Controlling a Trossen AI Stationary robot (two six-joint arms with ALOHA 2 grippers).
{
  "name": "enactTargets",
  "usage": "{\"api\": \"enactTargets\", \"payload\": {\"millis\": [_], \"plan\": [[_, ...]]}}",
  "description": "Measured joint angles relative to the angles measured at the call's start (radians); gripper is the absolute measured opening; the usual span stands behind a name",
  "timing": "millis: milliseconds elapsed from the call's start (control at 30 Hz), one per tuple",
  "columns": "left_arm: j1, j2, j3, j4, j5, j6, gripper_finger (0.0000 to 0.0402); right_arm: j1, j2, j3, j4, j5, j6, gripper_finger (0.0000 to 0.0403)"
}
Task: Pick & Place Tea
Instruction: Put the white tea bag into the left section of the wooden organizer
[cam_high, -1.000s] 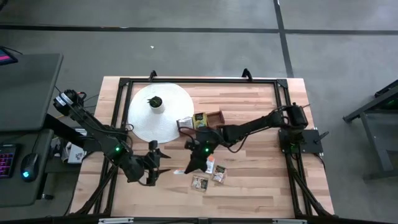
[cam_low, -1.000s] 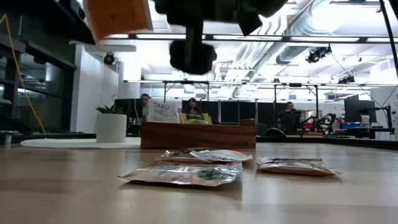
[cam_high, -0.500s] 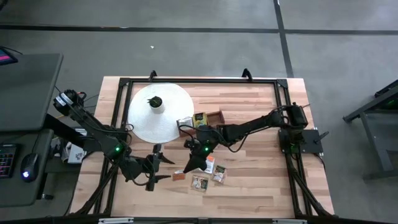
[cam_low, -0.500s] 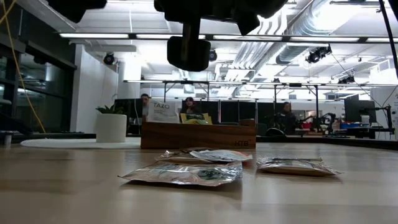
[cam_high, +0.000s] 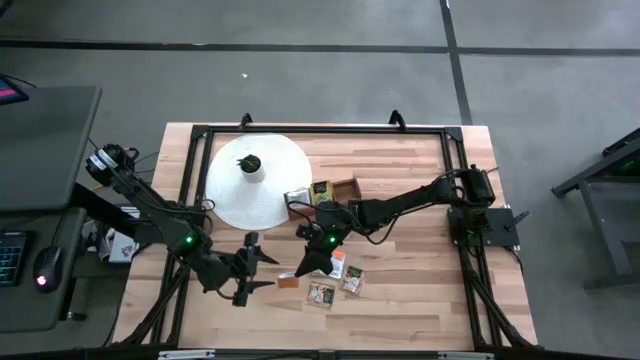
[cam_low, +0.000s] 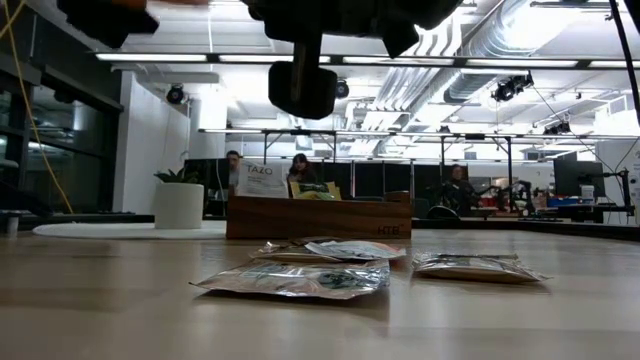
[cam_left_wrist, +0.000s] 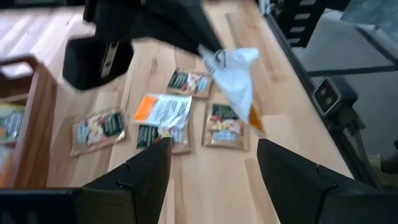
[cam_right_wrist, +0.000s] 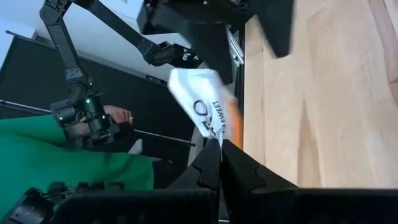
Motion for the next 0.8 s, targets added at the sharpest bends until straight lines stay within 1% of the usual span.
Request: {"api": "enactTargets", "payload": {"millis": [100,200,267,400,500,567,633,733,800], "plan": [[0.000,0.000,0.000,-0.027,0.012,-0.028,0.0236,-0.004,0.000,0.000,-0.008,0.000,-0.004,0.0000],[0.000,0.000,0.000,-0.045,0.060,-0.047,0.0236,-0.007,0.000,0.000,-0.025,0.000,-0.017,0.0000],[0.000,0.000,0.000,-0.054,0.085,-0.088,0.0236,-0.011,0.000,0.000,-0.033,0.000,-0.023,0.0000],[0.000,0.000,0.000,-0.054,0.081,-0.141,0.0236,-0.018,0.000,0.000,-0.052,0.013,-0.061,0.0000],[0.000,0.000,0.000,-0.061,0.049,-0.156,0.0236,-0.018,0.000,0.000,-0.064,0.042,-0.120,0.0000],[0.000,0.000,0.000,-0.062,0.019,-0.169,0.0236,-0.016,0.000,0.000,-0.089,0.079,-0.180,0.0000],[0.000,0.000,0.000,-0.064,0.003,-0.176,0.0236,-0.008,0.000,0.000,-0.129,0.137,-0.246,0.0000],[0.000,0.000,0.000,-0.071,-0.001,-0.200,0.0236,0.015,-0.005,0.000,-0.205,0.257,-0.390,0.0000],[0.000,0.000,0.000,-0.084,-0.001,-0.223,0.0236,0.042,-0.017,0.000,-0.267,0.366,-0.497,0.0000]]}}
